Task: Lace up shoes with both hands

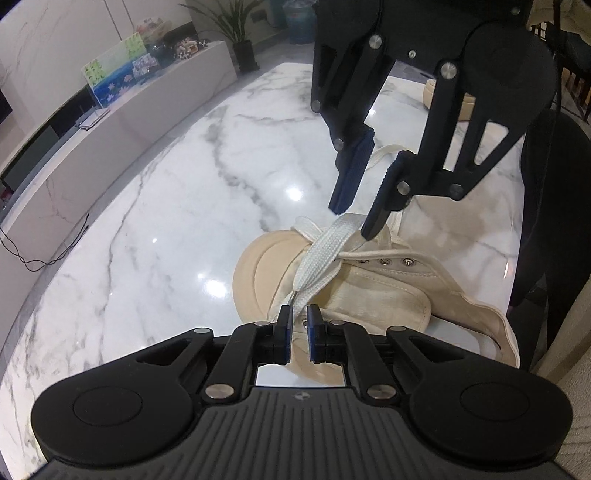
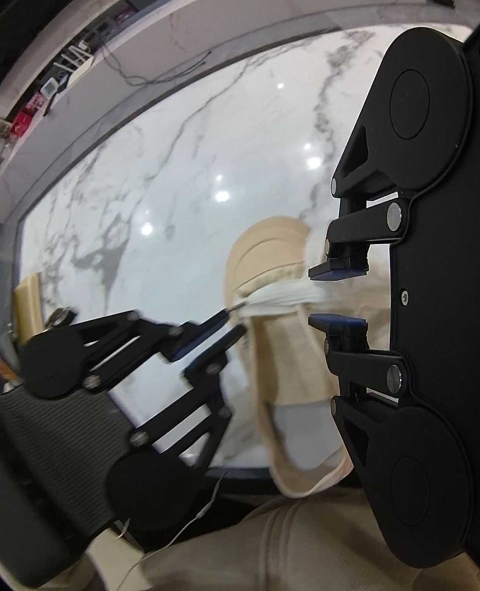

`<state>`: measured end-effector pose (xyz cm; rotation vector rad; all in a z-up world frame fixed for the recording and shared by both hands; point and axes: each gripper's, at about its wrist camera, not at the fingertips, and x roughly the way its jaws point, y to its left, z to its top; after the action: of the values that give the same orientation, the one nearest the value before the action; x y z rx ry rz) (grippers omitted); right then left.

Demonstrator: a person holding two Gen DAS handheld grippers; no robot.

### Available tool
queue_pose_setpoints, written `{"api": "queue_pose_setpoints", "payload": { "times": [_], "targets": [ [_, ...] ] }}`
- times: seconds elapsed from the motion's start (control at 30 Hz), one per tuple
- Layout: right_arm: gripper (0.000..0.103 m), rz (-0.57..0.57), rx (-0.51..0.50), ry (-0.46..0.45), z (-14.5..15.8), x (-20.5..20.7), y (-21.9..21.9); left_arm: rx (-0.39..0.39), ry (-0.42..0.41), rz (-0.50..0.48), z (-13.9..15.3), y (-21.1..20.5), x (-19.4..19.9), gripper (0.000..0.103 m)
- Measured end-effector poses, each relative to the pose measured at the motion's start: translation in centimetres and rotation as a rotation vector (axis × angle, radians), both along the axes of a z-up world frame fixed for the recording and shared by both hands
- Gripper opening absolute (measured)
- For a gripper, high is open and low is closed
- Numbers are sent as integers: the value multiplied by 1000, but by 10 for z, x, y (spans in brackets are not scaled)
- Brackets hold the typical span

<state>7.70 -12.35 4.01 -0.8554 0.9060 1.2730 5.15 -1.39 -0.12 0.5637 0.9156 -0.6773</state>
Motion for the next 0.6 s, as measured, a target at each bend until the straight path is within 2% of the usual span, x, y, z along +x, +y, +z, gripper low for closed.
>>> {"api": "queue_pose_setpoints", "payload": {
  "times": [0.23, 0.4, 0.53, 0.6],
  "targets": [
    [18, 31, -9, -36, -10, -1, 26, -31, -3, 19, 7, 3, -3, 8],
    [18, 22, -32, -10, -19, 9, 39, -61, -1, 34, 17, 1, -10, 8],
    [18, 21, -45, 2, -25, 13, 45, -86, 15, 16, 21, -5, -13, 15],
    [3, 7, -54, 8, -27, 14, 47, -93, 26, 8, 20, -7, -14, 15]
  ]
}}
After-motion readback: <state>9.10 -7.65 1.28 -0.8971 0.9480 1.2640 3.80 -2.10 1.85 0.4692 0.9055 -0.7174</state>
